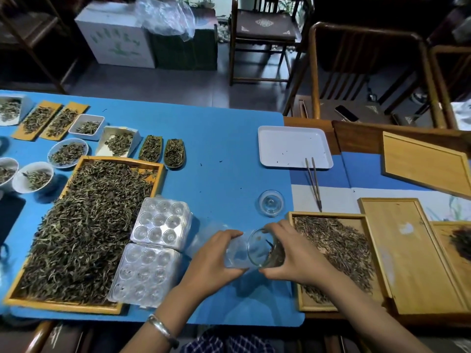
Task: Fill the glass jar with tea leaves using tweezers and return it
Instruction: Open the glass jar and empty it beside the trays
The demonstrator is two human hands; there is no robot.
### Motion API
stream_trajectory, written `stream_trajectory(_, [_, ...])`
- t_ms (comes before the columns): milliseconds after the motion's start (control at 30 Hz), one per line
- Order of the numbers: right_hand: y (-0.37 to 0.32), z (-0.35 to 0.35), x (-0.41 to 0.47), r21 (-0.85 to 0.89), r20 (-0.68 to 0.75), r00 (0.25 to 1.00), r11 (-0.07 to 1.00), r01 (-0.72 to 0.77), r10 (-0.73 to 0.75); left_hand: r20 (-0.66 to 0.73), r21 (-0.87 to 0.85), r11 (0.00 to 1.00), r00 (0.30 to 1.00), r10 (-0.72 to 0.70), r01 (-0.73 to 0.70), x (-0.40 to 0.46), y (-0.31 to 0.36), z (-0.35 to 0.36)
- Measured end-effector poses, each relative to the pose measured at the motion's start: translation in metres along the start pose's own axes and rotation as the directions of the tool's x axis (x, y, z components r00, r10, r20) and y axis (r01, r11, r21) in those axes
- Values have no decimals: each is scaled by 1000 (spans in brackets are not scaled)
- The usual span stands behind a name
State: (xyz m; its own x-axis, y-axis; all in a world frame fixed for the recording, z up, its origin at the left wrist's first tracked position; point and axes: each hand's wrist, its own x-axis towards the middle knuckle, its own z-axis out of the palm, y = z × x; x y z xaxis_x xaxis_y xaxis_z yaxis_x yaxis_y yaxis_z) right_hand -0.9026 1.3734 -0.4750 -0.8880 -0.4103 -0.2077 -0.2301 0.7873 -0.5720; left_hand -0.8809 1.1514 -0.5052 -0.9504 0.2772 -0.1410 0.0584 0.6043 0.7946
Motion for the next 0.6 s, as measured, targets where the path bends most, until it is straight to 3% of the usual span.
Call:
stream_trajectory(300, [1, 4, -15, -48, 160, 982, 993, 110, -101, 30, 37, 998, 998, 56, -57, -7, -10, 2])
stream_trajectory(433, [2, 7, -13, 4, 258, 965, 998, 56, -55, 119, 40, 992, 986, 115, -120, -14, -9, 2])
stream_trajectory(600, [-2, 15, -7, 48, 215, 977, 999, -22, 11, 109, 47, 993, 989, 100, -105, -19, -4, 11])
